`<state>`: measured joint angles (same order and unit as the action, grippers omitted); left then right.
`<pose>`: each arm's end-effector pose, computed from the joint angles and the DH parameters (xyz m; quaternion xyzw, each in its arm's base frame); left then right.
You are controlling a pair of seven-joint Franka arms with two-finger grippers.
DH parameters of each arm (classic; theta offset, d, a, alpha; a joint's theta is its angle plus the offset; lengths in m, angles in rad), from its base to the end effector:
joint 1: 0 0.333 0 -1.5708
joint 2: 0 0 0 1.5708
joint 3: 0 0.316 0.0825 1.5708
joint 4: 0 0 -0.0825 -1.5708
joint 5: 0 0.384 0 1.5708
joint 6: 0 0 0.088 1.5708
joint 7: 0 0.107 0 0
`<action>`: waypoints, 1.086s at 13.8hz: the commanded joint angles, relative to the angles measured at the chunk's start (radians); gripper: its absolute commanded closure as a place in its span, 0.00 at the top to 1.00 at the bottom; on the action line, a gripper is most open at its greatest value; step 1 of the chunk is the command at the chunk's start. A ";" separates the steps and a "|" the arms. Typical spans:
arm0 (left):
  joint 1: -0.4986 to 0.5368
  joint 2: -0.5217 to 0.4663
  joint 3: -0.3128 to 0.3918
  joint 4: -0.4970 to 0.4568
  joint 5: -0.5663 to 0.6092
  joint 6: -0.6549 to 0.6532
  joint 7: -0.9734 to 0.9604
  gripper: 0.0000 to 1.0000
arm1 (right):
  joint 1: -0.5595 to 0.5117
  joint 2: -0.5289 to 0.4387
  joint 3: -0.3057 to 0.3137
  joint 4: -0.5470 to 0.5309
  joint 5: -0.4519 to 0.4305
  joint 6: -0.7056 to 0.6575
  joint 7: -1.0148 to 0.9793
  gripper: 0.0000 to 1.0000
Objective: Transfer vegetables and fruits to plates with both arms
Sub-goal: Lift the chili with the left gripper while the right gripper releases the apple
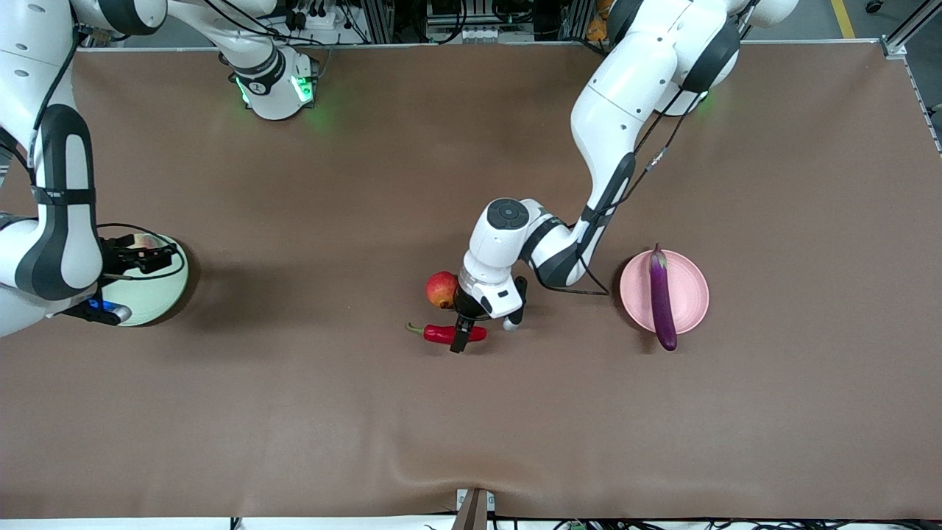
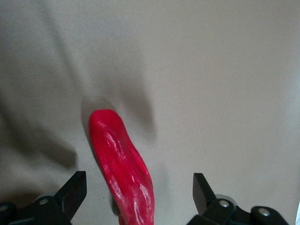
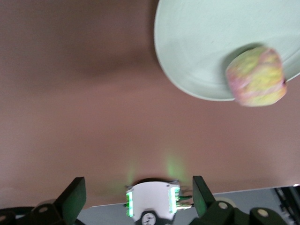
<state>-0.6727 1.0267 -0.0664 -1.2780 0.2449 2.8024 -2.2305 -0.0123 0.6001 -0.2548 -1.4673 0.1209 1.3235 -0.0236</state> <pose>0.5806 -0.5228 0.1787 0.7624 0.5964 0.0655 0.2423 0.6038 -0.1258 0.3067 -0.9266 0.1258 0.3524 0.0371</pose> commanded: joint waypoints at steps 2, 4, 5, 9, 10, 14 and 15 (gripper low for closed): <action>-0.007 0.069 0.002 0.077 -0.010 0.020 0.002 1.00 | 0.037 -0.032 0.002 0.004 0.078 -0.029 0.128 1.00; -0.014 0.075 0.002 0.072 -0.009 0.019 0.000 0.33 | 0.054 -0.032 0.002 0.004 0.123 -0.023 0.169 1.00; -0.018 0.076 0.002 0.069 -0.009 0.019 -0.001 0.05 | 0.060 -0.023 0.002 0.004 0.146 -0.011 0.186 1.00; -0.019 0.060 0.002 0.066 -0.007 0.005 -0.009 0.00 | 0.075 -0.020 0.026 -0.002 0.206 0.049 0.264 1.00; -0.019 0.035 0.002 0.057 -0.007 -0.023 -0.014 0.00 | 0.075 -0.022 0.041 -0.002 0.226 0.048 0.308 1.00; 0.002 -0.069 0.002 0.054 -0.076 -0.155 -0.026 0.00 | 0.075 -0.022 0.132 -0.004 0.296 0.060 0.491 1.00; 0.024 -0.097 0.002 0.054 -0.079 -0.194 -0.024 0.00 | 0.078 -0.022 0.137 -0.008 0.327 0.071 0.513 1.00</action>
<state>-0.6740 1.0017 -0.0648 -1.2138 0.1854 2.6907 -2.2409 0.0638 0.5865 -0.1279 -1.4616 0.3929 1.3806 0.4319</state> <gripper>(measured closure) 0.648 0.000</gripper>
